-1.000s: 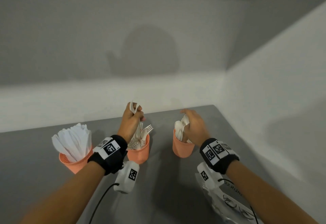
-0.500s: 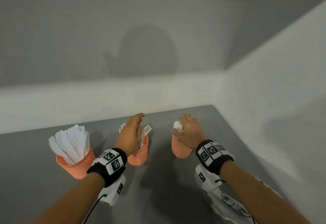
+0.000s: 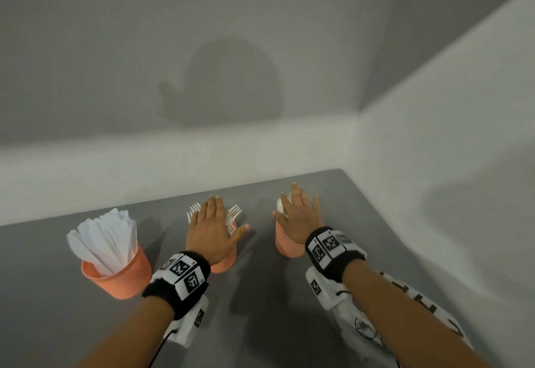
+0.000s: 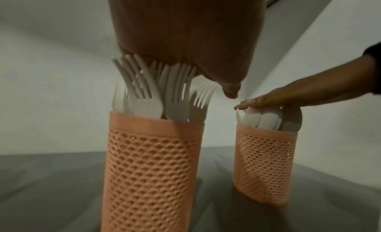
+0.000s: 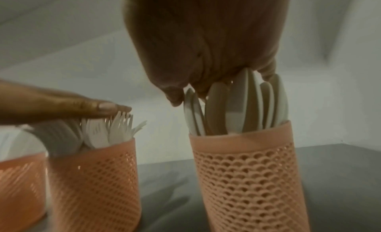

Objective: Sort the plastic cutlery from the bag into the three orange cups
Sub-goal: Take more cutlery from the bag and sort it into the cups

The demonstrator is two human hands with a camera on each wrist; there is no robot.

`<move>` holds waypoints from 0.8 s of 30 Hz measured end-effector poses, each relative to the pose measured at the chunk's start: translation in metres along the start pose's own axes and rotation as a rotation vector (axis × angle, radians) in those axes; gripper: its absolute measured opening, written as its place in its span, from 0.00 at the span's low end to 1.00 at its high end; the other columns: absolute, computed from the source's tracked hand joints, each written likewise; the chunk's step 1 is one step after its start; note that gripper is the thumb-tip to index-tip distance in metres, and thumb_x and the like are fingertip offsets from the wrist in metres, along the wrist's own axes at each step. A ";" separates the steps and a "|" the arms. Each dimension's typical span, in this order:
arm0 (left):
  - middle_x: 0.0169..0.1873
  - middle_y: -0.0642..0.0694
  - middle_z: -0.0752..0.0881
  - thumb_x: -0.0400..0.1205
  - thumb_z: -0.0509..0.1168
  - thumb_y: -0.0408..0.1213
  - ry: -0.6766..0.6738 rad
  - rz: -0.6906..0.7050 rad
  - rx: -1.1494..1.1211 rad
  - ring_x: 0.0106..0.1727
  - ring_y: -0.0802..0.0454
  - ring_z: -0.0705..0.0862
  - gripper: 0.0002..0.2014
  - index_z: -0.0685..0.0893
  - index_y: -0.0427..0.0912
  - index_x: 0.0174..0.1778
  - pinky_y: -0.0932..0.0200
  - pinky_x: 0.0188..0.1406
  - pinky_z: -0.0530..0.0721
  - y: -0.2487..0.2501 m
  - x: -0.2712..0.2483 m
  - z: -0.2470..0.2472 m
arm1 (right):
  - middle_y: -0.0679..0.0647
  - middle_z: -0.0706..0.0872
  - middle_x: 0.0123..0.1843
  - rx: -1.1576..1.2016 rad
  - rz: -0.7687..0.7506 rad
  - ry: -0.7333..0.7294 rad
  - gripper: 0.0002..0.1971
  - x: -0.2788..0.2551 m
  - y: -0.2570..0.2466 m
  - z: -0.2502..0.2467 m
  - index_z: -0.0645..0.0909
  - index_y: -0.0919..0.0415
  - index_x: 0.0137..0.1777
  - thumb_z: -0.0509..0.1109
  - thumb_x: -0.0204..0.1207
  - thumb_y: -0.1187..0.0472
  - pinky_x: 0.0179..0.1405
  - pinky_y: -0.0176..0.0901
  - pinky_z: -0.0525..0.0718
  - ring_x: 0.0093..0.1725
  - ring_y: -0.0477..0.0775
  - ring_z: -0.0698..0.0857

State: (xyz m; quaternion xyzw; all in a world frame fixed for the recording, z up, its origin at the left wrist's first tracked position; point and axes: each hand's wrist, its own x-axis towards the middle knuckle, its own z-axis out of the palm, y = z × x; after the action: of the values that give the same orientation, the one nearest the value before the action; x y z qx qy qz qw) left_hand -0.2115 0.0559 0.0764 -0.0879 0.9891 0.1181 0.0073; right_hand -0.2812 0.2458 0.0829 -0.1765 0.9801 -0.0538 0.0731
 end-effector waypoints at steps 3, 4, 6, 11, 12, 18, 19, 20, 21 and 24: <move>0.83 0.37 0.51 0.80 0.49 0.65 -0.008 -0.019 -0.004 0.83 0.43 0.51 0.45 0.46 0.34 0.82 0.43 0.82 0.50 -0.001 0.006 -0.002 | 0.58 0.41 0.85 0.087 0.021 -0.106 0.29 0.007 -0.003 -0.011 0.45 0.54 0.83 0.46 0.85 0.47 0.79 0.67 0.40 0.84 0.58 0.43; 0.83 0.37 0.51 0.80 0.49 0.65 -0.019 -0.034 -0.018 0.84 0.43 0.50 0.45 0.46 0.35 0.82 0.41 0.82 0.49 -0.001 0.007 -0.004 | 0.58 0.42 0.85 0.164 0.031 -0.123 0.29 0.007 -0.004 -0.016 0.45 0.54 0.83 0.47 0.85 0.49 0.79 0.67 0.41 0.84 0.58 0.44; 0.83 0.37 0.49 0.80 0.49 0.64 -0.023 -0.053 -0.073 0.84 0.42 0.48 0.43 0.44 0.38 0.82 0.39 0.81 0.46 0.002 0.005 -0.007 | 0.59 0.47 0.85 0.373 0.041 -0.113 0.28 0.001 -0.001 -0.032 0.46 0.54 0.83 0.48 0.86 0.52 0.81 0.64 0.45 0.84 0.57 0.48; 0.82 0.34 0.53 0.84 0.54 0.52 0.183 0.181 -0.313 0.83 0.40 0.52 0.36 0.48 0.38 0.82 0.44 0.81 0.52 0.037 -0.012 -0.028 | 0.60 0.71 0.78 0.639 0.039 0.038 0.23 -0.036 0.018 -0.086 0.63 0.61 0.79 0.54 0.85 0.59 0.73 0.44 0.64 0.74 0.57 0.73; 0.81 0.35 0.55 0.84 0.56 0.49 0.180 0.228 -0.404 0.83 0.41 0.54 0.34 0.50 0.38 0.82 0.47 0.81 0.55 0.048 -0.016 -0.031 | 0.61 0.76 0.74 0.663 0.046 0.065 0.21 -0.044 0.024 -0.094 0.69 0.63 0.76 0.55 0.84 0.60 0.70 0.44 0.69 0.67 0.56 0.77; 0.54 0.43 0.81 0.81 0.62 0.32 0.040 0.333 -0.785 0.55 0.46 0.81 0.14 0.77 0.38 0.63 0.56 0.59 0.78 0.121 -0.039 -0.018 | 0.54 0.81 0.34 0.725 0.184 -0.095 0.12 -0.104 0.063 -0.094 0.78 0.61 0.43 0.54 0.83 0.65 0.30 0.36 0.78 0.29 0.48 0.81; 0.50 0.45 0.81 0.81 0.61 0.30 -0.007 0.341 -0.801 0.51 0.48 0.81 0.11 0.80 0.37 0.59 0.62 0.54 0.78 0.130 -0.044 -0.009 | 0.54 0.81 0.33 0.707 0.209 -0.155 0.14 -0.115 0.069 -0.087 0.76 0.60 0.40 0.53 0.84 0.67 0.28 0.35 0.78 0.25 0.46 0.82; 0.48 0.45 0.83 0.81 0.61 0.29 -0.056 0.353 -0.801 0.49 0.50 0.80 0.10 0.82 0.35 0.56 0.67 0.49 0.76 0.138 -0.050 0.002 | 0.55 0.81 0.33 0.686 0.241 -0.227 0.15 -0.125 0.074 -0.078 0.75 0.59 0.38 0.52 0.84 0.67 0.25 0.34 0.78 0.20 0.43 0.81; 0.47 0.42 0.85 0.81 0.61 0.29 -0.103 0.376 -0.792 0.47 0.51 0.80 0.08 0.84 0.33 0.53 0.68 0.45 0.76 0.145 -0.055 0.013 | 0.56 0.81 0.34 0.655 0.269 -0.299 0.15 -0.135 0.078 -0.067 0.75 0.59 0.37 0.52 0.84 0.67 0.22 0.33 0.77 0.17 0.40 0.80; 0.47 0.32 0.88 0.82 0.63 0.34 -0.259 0.389 -0.700 0.43 0.51 0.78 0.10 0.86 0.30 0.47 0.60 0.45 0.73 0.162 -0.071 0.046 | 0.60 0.85 0.42 0.364 0.281 -0.395 0.10 -0.165 0.085 -0.034 0.81 0.59 0.43 0.60 0.81 0.64 0.33 0.38 0.81 0.22 0.41 0.82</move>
State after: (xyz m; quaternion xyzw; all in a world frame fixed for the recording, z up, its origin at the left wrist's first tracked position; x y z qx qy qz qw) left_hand -0.1704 0.2339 0.0719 0.1191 0.8783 0.4562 0.0791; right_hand -0.1627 0.3861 0.1257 -0.0304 0.9360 -0.1824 0.2997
